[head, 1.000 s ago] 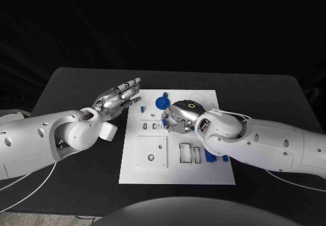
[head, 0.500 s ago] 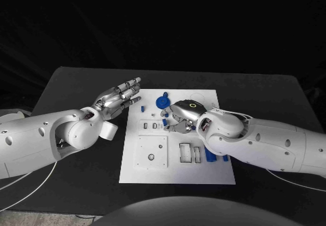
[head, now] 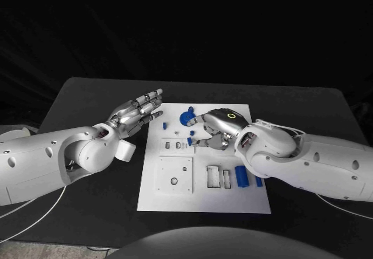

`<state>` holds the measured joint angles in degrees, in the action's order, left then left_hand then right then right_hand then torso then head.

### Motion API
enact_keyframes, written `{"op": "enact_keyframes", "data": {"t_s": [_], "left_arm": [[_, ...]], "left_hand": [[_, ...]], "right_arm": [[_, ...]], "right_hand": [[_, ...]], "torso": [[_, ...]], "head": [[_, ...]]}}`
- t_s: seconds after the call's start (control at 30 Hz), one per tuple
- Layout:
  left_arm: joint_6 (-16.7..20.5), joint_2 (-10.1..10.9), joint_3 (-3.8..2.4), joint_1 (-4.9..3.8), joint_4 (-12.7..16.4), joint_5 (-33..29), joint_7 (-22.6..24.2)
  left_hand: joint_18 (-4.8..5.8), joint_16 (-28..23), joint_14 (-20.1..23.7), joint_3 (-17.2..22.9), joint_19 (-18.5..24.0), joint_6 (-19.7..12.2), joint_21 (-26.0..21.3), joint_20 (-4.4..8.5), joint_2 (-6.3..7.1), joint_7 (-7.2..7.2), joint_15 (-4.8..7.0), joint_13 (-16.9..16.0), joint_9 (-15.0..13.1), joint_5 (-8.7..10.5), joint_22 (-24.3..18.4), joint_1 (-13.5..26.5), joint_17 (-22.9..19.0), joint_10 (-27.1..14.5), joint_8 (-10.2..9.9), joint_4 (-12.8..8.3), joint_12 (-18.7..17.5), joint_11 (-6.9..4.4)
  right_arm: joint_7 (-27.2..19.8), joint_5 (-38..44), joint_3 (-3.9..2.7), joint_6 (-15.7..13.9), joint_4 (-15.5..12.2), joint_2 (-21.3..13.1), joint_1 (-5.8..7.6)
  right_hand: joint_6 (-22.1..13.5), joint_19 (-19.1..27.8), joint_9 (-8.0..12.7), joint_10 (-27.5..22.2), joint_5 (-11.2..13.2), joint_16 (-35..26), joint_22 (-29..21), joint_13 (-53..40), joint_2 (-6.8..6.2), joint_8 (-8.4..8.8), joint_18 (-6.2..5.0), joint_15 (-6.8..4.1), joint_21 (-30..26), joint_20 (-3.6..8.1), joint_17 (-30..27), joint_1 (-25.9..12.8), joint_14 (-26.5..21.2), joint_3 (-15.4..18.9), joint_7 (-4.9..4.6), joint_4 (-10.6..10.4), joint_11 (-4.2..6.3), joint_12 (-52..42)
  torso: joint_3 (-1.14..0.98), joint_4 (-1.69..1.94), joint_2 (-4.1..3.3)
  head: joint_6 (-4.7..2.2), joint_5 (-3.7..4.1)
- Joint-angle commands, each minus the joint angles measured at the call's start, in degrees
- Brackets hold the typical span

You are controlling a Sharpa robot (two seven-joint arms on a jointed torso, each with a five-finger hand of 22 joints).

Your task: Assemble the parts on the task board

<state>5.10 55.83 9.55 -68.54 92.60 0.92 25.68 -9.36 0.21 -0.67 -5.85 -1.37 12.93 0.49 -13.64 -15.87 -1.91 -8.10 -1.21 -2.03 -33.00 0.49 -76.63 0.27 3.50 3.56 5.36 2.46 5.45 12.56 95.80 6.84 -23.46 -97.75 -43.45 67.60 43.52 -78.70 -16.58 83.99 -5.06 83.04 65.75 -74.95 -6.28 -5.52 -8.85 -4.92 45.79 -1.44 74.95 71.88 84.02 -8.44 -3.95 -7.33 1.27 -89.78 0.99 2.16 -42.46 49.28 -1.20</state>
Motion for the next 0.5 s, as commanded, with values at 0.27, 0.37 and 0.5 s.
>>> {"op": "enact_keyframes", "data": {"t_s": [0.27,0.37,0.5], "left_arm": [[14.75,1.72,-0.97,-2.93,3.51,10.82,7.84],[18.78,2.19,-0.91,-4.91,4.28,14.99,6.58],[22.28,2.55,-0.76,-6.63,5.2,22.2,2.81]], "left_hand": [[-1.19,5.01,-13.14,-9.46,-13.1,6.68,7.36,-2.3,5.25,-1.63,-0.85,-2.06,-0.65,21.4,3.41,4.56,3.67,9.49,2.25,10.89,11.55,2.93],[-1.16,9.82,-26.79,-9.18,-24.92,7.94,13.69,-2.22,5.54,-1.88,-0.98,-3.98,-0.76,19.7,5.98,2.15,8.28,16.25,2.4,10.07,20.25,4.18],[-1.1,14.48,-37.15,-7.66,-33.63,9.64,18.37,-1.5,5.57,-2.53,-0.76,-7.83,-0.91,17.58,7.54,-1.6,14.6,21.92,2.5,8.56,29.62,5.39]], "right_arm": [[-4.64,-7.38,-0.11,-6.21,-5.34,-7.45,7.62],[-4.69,-8.08,-0.08,-5.9,-5.56,-9.17,8.76],[-4.52,-8.69,0.02,-4.34,-5.12,-10.38,9.37]], "right_hand": [[1.91,-0.16,0.7,6.01,1.68,0.5,0.38,-15.05,-0.33,-1.21,0.95,0.09,-0.32,-0.02,4.98,-0.61,4.21,0.96,-0.35,-3.31,-0.09,-0.22],[2.1,-0.14,0.79,6.01,1.71,0.45,0.42,-15.05,-0.19,-1.33,0.95,0.13,-0.37,-0.05,4.88,-0.53,4.19,0.97,-0.43,-3.66,-0.15,-0.22],[2.37,-0.06,0.96,6.01,1.52,0.33,0.42,-15.05,0.26,-1.49,0.95,0.22,-0.58,-0.12,4.65,-0.09,4.14,0.83,-0.55,-4.06,-0.26,-0.22]], "torso": [[-0.27,-0.37,0.25],[-0.5,-0.7,0.32],[-1.05,-1.29,0.45]], "head": [[-0.81,-1.1],[-1.04,-1.56],[-1.09,-2.65]]}}
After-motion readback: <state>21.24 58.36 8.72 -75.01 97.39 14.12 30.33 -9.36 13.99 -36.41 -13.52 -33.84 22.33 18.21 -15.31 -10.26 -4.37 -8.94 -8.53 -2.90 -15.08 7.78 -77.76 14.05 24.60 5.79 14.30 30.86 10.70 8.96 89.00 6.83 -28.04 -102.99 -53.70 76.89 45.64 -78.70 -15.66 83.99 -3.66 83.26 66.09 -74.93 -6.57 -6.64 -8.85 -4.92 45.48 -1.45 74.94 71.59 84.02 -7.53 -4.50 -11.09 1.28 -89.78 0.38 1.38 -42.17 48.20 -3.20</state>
